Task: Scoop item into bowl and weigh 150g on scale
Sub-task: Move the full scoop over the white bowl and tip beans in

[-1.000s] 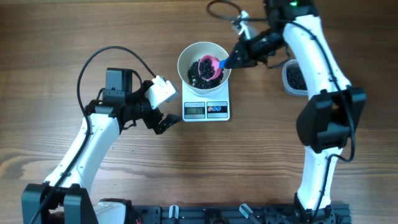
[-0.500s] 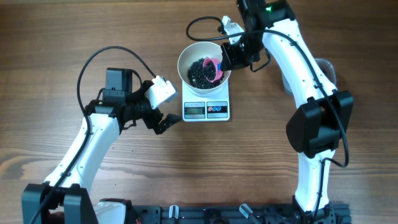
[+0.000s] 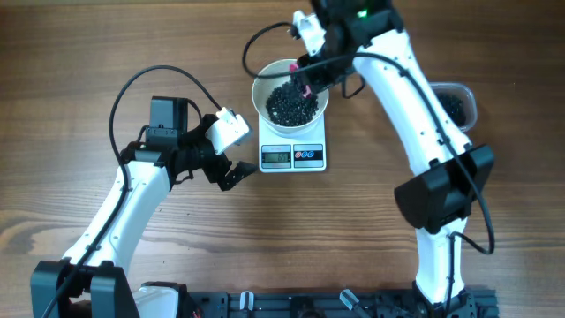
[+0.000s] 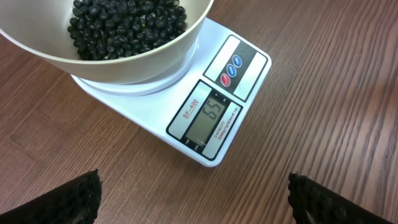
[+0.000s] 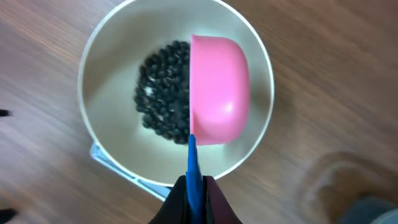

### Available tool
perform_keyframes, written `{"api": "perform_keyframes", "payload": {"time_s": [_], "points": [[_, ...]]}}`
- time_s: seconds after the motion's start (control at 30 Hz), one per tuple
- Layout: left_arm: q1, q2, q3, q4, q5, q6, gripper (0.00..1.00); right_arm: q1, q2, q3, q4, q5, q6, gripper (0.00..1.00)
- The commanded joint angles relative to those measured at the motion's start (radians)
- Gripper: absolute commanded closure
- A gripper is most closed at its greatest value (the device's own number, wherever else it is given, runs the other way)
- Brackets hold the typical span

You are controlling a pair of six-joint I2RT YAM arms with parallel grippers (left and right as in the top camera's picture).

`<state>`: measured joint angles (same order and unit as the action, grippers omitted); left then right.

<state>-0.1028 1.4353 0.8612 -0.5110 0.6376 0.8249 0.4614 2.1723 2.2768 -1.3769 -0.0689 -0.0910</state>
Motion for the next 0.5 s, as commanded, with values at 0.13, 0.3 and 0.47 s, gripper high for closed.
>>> {"api": "perform_keyframes", "payload": {"time_s": [0.13,0.3,0.47], "points": [[-0.002,0.009,-0.011,0.003,0.023,-0.003,0.00,0.079,-0.032,0.026,0.008,0.282,-0.071,0.96],[-0.002,0.009,-0.011,0.003,0.023,-0.003,0.00,0.081,-0.032,0.026,0.018,0.286,-0.076,0.96],[-0.002,0.009,-0.011,0.003,0.023,-0.003,0.00,0.081,-0.032,0.026,0.023,0.267,-0.092,0.96]]}}
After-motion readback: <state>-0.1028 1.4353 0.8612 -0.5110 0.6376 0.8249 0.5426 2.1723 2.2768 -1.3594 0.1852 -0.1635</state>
